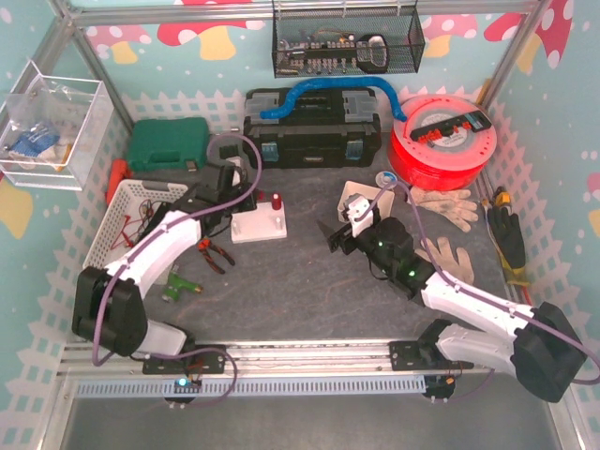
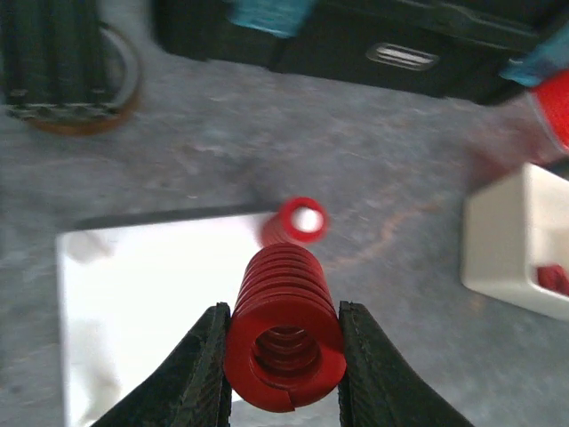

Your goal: Install the large spring

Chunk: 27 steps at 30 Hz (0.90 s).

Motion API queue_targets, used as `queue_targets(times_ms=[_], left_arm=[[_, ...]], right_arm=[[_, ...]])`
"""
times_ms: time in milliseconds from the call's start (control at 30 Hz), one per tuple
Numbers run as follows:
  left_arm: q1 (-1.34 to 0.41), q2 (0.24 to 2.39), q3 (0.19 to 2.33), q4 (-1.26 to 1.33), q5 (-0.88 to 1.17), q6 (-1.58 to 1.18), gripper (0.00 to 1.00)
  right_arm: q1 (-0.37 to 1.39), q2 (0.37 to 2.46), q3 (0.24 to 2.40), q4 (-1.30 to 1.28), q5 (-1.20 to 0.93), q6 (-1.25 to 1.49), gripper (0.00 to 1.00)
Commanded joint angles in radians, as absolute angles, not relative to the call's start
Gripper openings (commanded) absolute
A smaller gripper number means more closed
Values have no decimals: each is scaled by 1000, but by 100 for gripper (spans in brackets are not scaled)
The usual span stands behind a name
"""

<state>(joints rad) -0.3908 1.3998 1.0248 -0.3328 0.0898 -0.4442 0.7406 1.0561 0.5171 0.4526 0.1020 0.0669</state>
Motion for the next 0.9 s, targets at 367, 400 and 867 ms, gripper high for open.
queue_targets(times_ms=[367,400,867], left_arm=[[-259,1544,1219,-611,-136,-348,0],[-256,1550,1224,-613,-136,-348,0],[-249,1660,1298,-614,-136,-333,0]], right_arm=[[741,1032,481,404,192,188,100],[741,1032,483,402,192,189,100],[741,1031,483,393,200,183,100]])
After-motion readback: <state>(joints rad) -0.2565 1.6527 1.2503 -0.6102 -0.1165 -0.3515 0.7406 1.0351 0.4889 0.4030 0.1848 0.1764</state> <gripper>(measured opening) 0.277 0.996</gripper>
